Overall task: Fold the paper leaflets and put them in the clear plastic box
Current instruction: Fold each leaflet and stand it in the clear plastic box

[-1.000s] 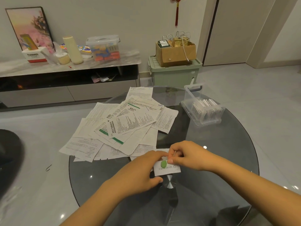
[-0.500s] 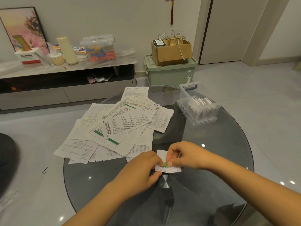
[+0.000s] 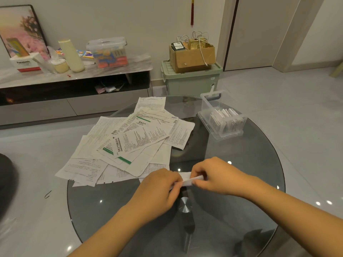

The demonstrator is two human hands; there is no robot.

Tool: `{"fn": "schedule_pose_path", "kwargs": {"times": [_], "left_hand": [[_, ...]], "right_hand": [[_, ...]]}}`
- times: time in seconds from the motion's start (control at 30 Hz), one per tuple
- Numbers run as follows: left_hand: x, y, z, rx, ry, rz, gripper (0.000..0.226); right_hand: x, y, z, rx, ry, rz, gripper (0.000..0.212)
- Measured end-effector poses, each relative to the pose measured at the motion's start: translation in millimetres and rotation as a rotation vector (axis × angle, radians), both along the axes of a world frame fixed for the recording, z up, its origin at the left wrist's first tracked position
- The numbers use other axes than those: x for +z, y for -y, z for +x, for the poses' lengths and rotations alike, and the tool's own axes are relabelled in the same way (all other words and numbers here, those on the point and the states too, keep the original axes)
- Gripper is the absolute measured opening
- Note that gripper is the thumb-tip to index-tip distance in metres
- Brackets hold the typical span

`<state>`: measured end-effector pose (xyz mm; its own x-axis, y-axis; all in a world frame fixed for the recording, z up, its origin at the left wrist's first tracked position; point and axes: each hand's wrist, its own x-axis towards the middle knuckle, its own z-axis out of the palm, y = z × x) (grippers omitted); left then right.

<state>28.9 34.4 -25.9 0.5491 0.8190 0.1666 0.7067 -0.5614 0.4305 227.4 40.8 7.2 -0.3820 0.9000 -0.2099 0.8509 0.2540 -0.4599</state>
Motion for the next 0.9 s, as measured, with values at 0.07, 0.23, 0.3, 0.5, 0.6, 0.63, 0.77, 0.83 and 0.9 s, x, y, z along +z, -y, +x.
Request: {"fn": "schedule_pose_path", "kwargs": {"times": [0.07, 0.23, 0.3, 0.5, 0.6, 0.63, 0.77, 0.83, 0.9], "left_hand": [[-1, -1, 4, 0.041, 0.044, -0.037, 0.015], [-9, -8, 13, 0.115, 0.076, -0.076, 0.018], [-13, -11, 15, 0.12, 0.041, -0.071, 0.022], [-18, -14, 15, 0.055, 0.079, -0.05, 0.02], [-18, -16, 13, -0.021, 0.04, -0.004, 0.017], [-16, -16, 13, -0.03, 0.009, 0.001, 0.019], [-15, -19, 10, -0.077, -0.065, 0.06, 0.033], [-13, -20, 11, -0.117, -0.122, 0.113, 0.034], [-12, -20, 13, -0.124, -0.137, 0.156, 0.029]], "right_hand": [[-2, 0, 0, -0.033, -0.014, 0.018, 0.012], [-10, -2, -3, -0.115, -0.02, 0.043, 0.017], [-14, -3, -4, -0.123, -0.016, 0.041, 0.019], [-15, -3, -1, -0.128, 0.024, 0.087, 0.032], [-12, -6, 4, -0.111, 0.03, 0.095, 0.024], [-11, -6, 6, -0.099, 0.045, 0.096, 0.02], [-10, -5, 9, -0.021, 0.095, 0.128, 0.023], [-9, -3, 6, 0.035, 0.127, 0.15, 0.034], [-8, -2, 4, 0.074, 0.184, 0.193, 0.039]]}}
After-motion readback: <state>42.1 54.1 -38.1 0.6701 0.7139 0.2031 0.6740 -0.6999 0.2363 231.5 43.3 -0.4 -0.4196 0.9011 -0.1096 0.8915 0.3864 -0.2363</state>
